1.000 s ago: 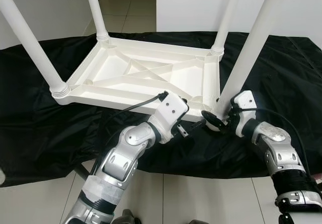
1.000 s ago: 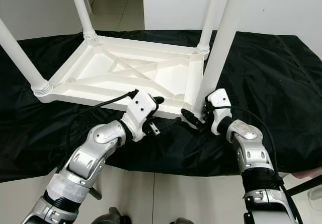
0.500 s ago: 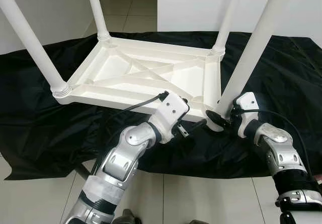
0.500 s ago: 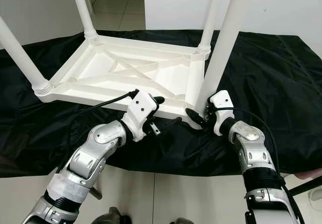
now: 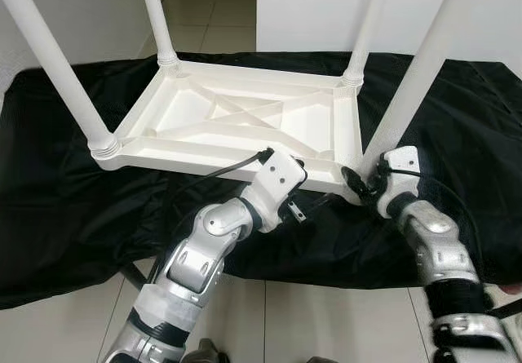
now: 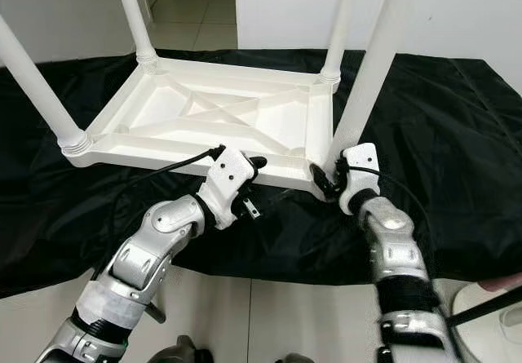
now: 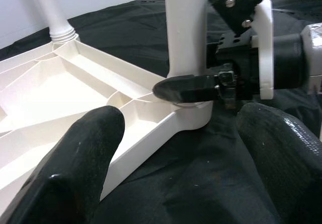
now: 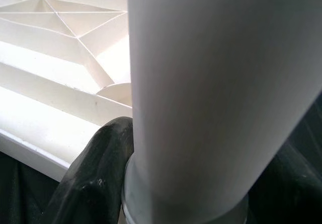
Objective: Building children table
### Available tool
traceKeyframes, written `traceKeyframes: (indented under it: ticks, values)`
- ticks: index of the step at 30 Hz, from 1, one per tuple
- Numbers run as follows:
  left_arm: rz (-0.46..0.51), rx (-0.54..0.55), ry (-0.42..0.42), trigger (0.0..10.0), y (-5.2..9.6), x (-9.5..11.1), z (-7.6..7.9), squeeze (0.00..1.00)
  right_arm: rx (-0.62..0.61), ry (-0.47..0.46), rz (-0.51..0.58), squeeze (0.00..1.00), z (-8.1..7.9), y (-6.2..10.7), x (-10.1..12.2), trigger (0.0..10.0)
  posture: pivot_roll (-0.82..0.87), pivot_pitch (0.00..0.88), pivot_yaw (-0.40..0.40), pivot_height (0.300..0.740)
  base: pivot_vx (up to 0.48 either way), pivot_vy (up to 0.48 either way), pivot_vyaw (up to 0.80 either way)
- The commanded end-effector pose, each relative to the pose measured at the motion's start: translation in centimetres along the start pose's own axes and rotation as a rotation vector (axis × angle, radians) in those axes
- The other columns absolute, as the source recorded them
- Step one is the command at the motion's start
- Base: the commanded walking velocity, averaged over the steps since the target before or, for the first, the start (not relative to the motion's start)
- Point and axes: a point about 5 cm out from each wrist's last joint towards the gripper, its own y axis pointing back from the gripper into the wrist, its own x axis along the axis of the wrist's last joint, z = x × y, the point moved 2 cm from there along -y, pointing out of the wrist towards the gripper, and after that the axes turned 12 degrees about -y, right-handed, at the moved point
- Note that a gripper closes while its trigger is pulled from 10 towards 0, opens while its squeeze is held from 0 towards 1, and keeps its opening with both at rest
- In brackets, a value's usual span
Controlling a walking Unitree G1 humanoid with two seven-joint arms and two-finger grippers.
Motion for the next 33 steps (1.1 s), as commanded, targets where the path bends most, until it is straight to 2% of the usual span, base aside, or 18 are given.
traceKeyframes:
  ticks: [1, 4, 5, 7, 11, 12, 14, 18, 19, 25, 29, 31, 32, 33]
  values:
    - [-0.004, 0.024, -0.005, 10.0, -0.1, 0.2, -0.2, 0.0, -0.053, -0.032, 0.016, 0.0, 0.4, 0.2, 0.2, 10.0, -0.03, 0.0, 0.035, 0.74, 0.0, 0.0, 0.0]
    - [-0.003, 0.02, -0.002, 10.0, -0.1, 0.2, -0.1, 0.0, -0.305, -0.056, 0.055, 0.0, -0.1, 0.7, -0.1, 10.0, -0.04, 0.0, 0.035, 0.74, 0.0, 0.0, 0.0]
    - [-0.003, 0.02, -0.002, 10.0, -0.1, 0.2, -0.1, 0.0, -0.305, -0.056, 0.055, 0.0, -0.1, 0.7, -0.1, 10.0, -0.04, 0.0, 0.035, 0.74, 0.0, 0.0, 0.0]
    - [-0.002, 0.02, -0.001, 10.0, -0.1, 0.2, -0.1, 0.0, -0.438, -0.07, 0.063, 0.0, -1.4, 1.1, -0.6, 10.0, -0.03, 0.0, 0.034, 0.74, 0.0, 0.0, 0.0]
    - [-0.002, 0.021, -0.001, 10.0, -0.1, 0.2, -0.1, 0.0, -0.498, -0.102, 0.062, 0.0, -2.7, 1.4, -1.0, 10.0, -0.03, 0.0, 0.034, 0.74, 0.0, 0.0, 0.0]
    - [-0.002, 0.022, 0.0, 10.0, -0.1, 0.2, -0.1, 0.0, -0.483, -0.109, 0.065, 0.0, -3.4, 1.3, -1.0, 10.0, -0.03, 0.0, 0.03, 0.74, 0.0, 0.0, 0.0]
    - [-0.002, 0.023, 0.001, 10.0, -0.1, 0.2, 0.0, 0.0, -0.45, -0.114, 0.073, 0.0, -4.0, 1.1, -0.8, 10.0, -0.04, 0.0, 0.032, 0.74, 0.0, 0.0, 0.0]
    - [-0.001, 0.021, -0.001, 10.0, -0.1, 0.3, 0.0, 0.0, -0.422, -0.102, 0.086, 0.0, -4.1, 1.1, -0.3, 10.0, -0.03, 0.0, 0.027, 0.74, 0.0, 0.0, 0.0]
    - [0.0, 0.024, -0.001, 10.0, -0.1, 0.3, -0.1, 0.0, -0.418, -0.11, 0.093, 1.0, -4.0, 1.2, -0.2, 10.0, -0.03, 0.0, 0.025, 0.74, 0.0, 0.0, 0.0]
    - [-0.002, 0.033, -0.002, 10.0, -0.1, 0.3, -0.2, 0.0, -0.358, -0.14, 0.124, 1.0, -3.9, 1.4, 0.3, 10.0, -0.02, 0.0, 0.022, 0.74, 0.0, 0.0, 0.0]
    - [-0.004, 0.033, -0.005, 10.0, 0.0, 0.2, -0.2, 0.0, -0.199, -0.119, 0.108, 1.0, -3.2, 1.4, 0.4, 10.0, -0.02, 0.0, 0.022, 0.74, 0.0, 0.0, 0.0]
    - [-0.004, 0.033, -0.005, 10.0, 0.0, 0.2, -0.2, 0.0, -0.199, -0.119, 0.108, 1.0, -3.2, 1.4, 0.4, 10.0, -0.02, 0.0, 0.022, 0.74, 0.0, 0.0, 0.0]
    - [-0.004, 0.032, -0.005, 10.0, 0.0, 0.2, -0.2, 0.0, -0.143, -0.103, 0.095, 0.0, -2.9, 1.4, 0.3, 10.0, -0.02, 0.0, 0.026, 0.74, 0.0, 0.0, 0.0]
    - [-0.004, 0.032, -0.006, 10.0, 0.0, 0.3, -0.3, 0.0, -0.09, -0.091, 0.08, 0.0, -2.7, 1.4, 0.2, 10.0, -0.02, 0.0, 0.026, 0.74, 0.0, 0.0, 0.0]
